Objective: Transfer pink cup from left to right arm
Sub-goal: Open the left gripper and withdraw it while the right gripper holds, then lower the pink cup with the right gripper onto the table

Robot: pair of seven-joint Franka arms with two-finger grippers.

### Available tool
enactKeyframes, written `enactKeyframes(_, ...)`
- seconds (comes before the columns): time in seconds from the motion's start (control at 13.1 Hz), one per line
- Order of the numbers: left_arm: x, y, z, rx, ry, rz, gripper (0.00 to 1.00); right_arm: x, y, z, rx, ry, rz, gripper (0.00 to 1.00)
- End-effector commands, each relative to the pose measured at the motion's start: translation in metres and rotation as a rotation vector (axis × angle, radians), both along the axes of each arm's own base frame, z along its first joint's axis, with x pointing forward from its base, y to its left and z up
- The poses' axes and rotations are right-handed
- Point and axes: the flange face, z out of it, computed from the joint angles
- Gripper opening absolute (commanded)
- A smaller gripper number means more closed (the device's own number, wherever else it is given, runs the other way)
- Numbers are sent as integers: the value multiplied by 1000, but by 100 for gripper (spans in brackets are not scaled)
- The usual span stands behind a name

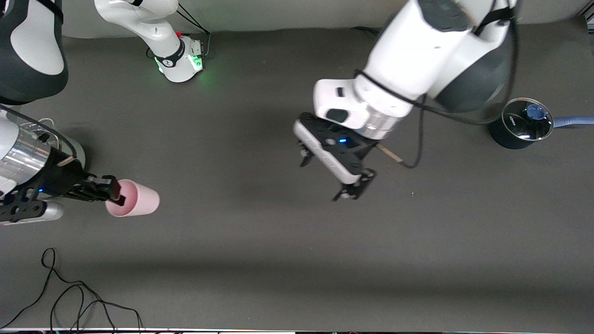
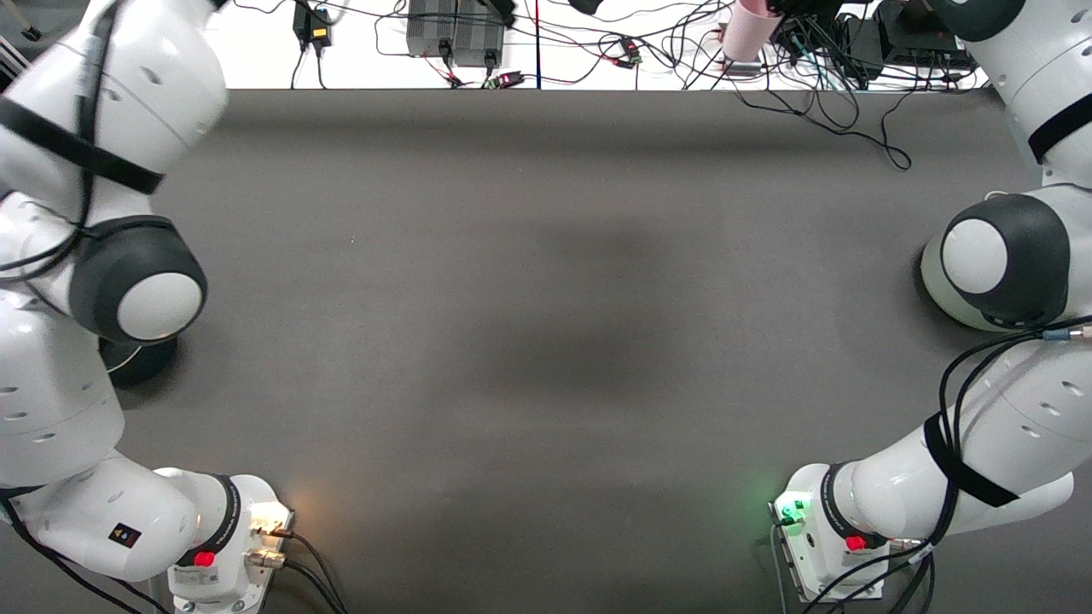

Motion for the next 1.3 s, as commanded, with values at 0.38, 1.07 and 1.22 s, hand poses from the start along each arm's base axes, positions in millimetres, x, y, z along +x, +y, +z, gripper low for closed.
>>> enactKeyframes(0.38, 9, 177, -6, 281, 291, 160, 100, -4, -165, -27, -168, 42, -187, 0)
enactKeyframes(1.07, 4, 262, -38, 520, 478, 396, 100, -53, -246, -209, -218, 2, -194, 0)
enactKeyframes(1.22, 5, 265, -39, 519, 481, 400, 100, -67, -263, -261, -244, 22, -183, 0)
